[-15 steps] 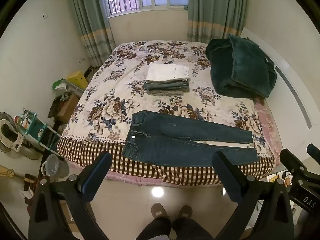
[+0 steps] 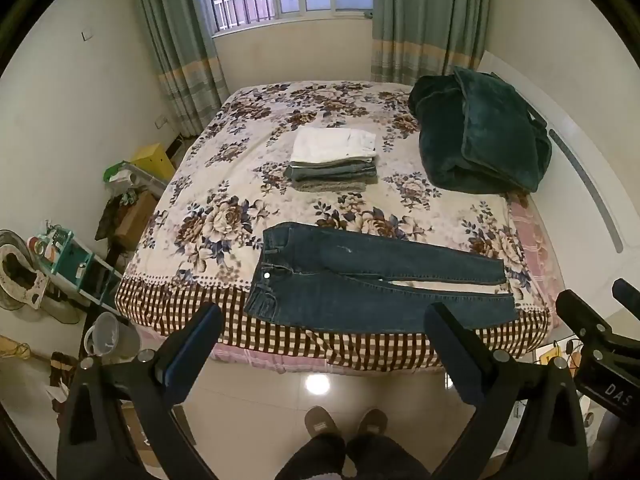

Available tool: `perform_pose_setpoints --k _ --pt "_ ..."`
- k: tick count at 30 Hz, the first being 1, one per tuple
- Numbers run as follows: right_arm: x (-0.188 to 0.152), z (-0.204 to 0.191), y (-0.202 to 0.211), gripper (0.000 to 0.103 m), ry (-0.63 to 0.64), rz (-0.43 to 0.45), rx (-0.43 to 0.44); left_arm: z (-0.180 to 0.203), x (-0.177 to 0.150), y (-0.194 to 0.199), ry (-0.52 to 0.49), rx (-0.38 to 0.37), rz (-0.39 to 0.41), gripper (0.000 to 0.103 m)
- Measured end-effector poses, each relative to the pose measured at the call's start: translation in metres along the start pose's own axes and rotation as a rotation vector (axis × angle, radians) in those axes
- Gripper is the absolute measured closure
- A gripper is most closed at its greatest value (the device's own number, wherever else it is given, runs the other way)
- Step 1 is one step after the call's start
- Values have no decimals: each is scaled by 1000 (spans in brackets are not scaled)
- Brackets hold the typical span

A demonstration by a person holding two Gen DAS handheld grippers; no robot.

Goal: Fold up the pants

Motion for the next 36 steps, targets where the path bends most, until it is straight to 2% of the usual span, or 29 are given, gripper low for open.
perform_pose_setpoints --k 23,36 --pt "-6 -4 3 0 1 -5 1 3 8 3 -11 -5 -1 0" --pt "2 -7 1 0 7 0 1 7 13 8 -11 -9 8 0"
Point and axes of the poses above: each gripper's, at about its wrist camera, not at the fingertips, and y roughly against the way its jaws point, z to its right, x to its top, the point moved 9 cm from there along -y, roughly the way its jaws point, and after that the axes turned 2 degrees about -y, right-handed, at the moved point
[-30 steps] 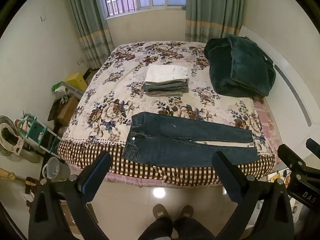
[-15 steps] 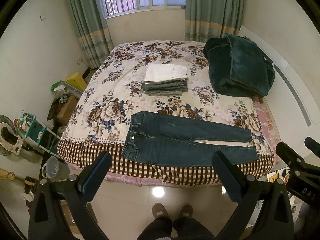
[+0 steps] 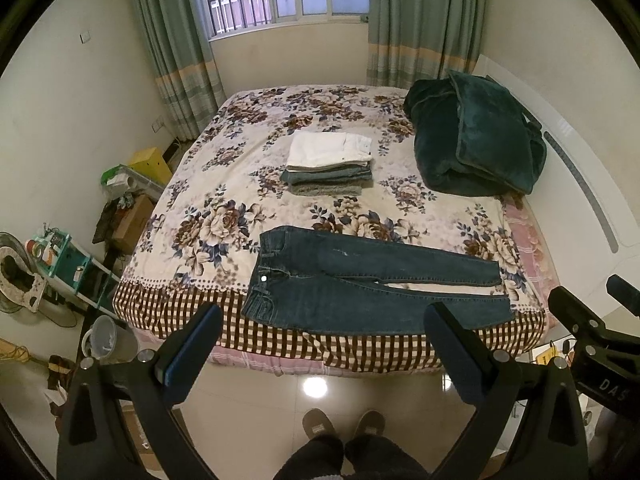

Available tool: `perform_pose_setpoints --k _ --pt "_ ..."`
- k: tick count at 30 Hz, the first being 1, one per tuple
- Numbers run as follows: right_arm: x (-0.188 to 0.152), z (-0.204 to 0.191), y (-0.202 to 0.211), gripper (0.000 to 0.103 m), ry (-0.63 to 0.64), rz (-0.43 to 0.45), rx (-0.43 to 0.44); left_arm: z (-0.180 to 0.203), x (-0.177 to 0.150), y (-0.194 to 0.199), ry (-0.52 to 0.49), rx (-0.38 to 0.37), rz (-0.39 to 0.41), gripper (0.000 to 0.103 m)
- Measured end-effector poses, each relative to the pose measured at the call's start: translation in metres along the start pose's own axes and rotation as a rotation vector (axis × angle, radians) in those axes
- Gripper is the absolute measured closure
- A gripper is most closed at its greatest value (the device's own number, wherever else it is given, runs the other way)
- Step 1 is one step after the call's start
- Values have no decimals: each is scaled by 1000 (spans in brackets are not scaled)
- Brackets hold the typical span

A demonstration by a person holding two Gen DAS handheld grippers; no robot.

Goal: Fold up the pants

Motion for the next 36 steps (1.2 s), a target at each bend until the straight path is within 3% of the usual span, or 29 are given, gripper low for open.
perform_pose_setpoints --k 36 --pt "3 4 16 0 12 6 10 5 5 4 0 -1 7 0"
Point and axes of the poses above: each gripper's, at about its wrist camera, not at the fingertips, and y roughly against the way its jaws point, z to its right, x to its top, the point moved 9 cm from there along -y, roughly the way its jaws point, and after that the axes turned 2 degrees about -y, right-handed, at the moved point
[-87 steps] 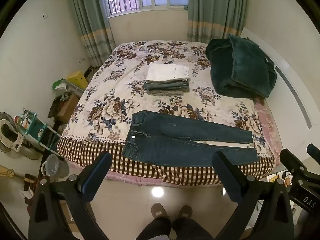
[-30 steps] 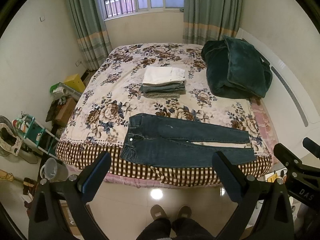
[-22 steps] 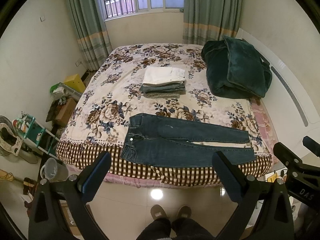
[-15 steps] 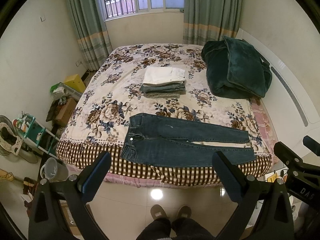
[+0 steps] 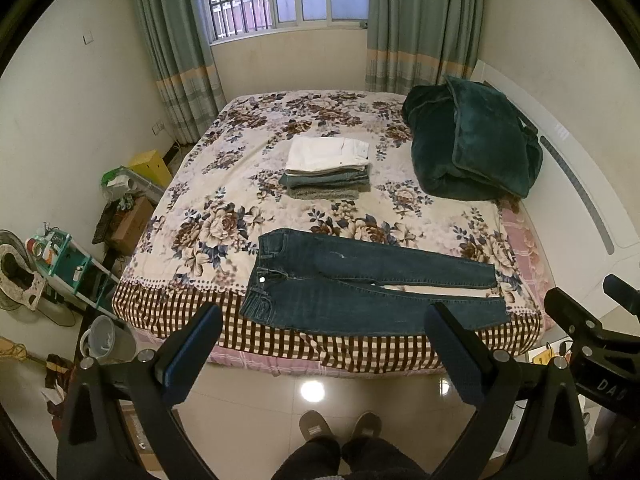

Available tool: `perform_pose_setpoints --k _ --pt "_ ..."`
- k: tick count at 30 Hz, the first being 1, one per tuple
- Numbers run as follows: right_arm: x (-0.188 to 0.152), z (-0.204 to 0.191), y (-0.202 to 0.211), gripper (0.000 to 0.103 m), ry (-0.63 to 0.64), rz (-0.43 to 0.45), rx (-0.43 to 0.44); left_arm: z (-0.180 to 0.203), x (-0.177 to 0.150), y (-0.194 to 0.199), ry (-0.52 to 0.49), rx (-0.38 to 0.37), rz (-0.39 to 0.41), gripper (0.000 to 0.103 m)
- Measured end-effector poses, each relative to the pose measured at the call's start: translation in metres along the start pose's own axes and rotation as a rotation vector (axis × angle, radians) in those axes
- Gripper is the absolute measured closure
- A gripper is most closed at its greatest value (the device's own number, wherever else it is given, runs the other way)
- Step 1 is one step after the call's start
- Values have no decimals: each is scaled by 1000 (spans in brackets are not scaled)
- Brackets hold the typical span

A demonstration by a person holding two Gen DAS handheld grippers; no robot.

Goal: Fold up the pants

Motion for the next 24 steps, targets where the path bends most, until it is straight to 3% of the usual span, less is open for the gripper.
perform_pose_setpoints --k 6,11,17,24 --pt "0 5 0 0 -3 -7 8 3 5 4 6 6 1 0" --pt "-4 21 -15 0 -31 -8 -6 6 20 -6 25 61 24 0" --pt "2 53 -67 0 -94 -40 -26 4 38 -57 57 167 29 0" --pt "28 94 -165 0 -200 -90 -97 4 59 -151 68 221 -80 0"
Point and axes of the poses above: each gripper's, at about its wrist camera, not at the fingertips, and y roughly against the way its jaws point, z to its right, x to its top, the point moved 9 cm from there along -y, roughly the way its jaws point, and after that the axes turned 2 degrees about -y, right-handed, at the moved point
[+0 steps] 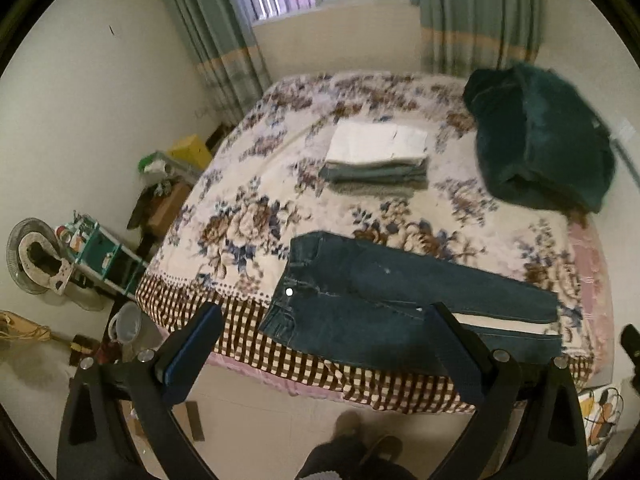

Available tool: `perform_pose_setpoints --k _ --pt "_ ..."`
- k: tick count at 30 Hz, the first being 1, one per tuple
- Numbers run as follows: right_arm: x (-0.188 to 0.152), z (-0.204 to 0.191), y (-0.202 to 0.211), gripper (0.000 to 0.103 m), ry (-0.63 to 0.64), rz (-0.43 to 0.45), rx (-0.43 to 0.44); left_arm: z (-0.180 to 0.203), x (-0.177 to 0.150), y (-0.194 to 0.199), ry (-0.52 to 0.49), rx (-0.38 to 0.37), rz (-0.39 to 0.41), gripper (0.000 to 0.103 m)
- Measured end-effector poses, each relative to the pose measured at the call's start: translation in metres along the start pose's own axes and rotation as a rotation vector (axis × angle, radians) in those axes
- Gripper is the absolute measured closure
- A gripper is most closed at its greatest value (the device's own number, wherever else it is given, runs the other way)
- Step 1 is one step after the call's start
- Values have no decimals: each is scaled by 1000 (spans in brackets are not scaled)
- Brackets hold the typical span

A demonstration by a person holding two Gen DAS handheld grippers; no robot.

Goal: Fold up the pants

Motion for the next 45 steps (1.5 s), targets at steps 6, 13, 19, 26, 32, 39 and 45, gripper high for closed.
perform_pose_setpoints --k 6,13,19,26,32,39,45 --pt "43 18 -124 0 -138 -117 -54 12 27 -129 36 29 -185 0" --pt "67 41 -311 0 -306 -287 -153 25 41 -313 96 58 -441 0" --pt "51 61 -490 0 -482 -460 -198 26 34 -471 206 83 -658 0" --pt "9 88 -624 0 -686 -592 -296 25 15 -592 363 102 -816 0" --pt "-18 105 -679 0 -842 -648 -345 18 3 -613 370 185 -788 19" --pt "-29 113 -692 36 -893 -652 -321 5 3 -544 442 120 -621 83" --pt "-12 115 -653 103 -819 -577 -273 -4 2 -448 465 3 -476 90"
Point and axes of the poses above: each gripper's, at about its wrist camera, not at the fingertips, and y roughly against the way its jaws point, z to its right, x to its top, the point moved 9 cm from there along -y, roughly the way its jaws point, and after that the axes turned 2 degrees about -y, right-handed, at the moved point
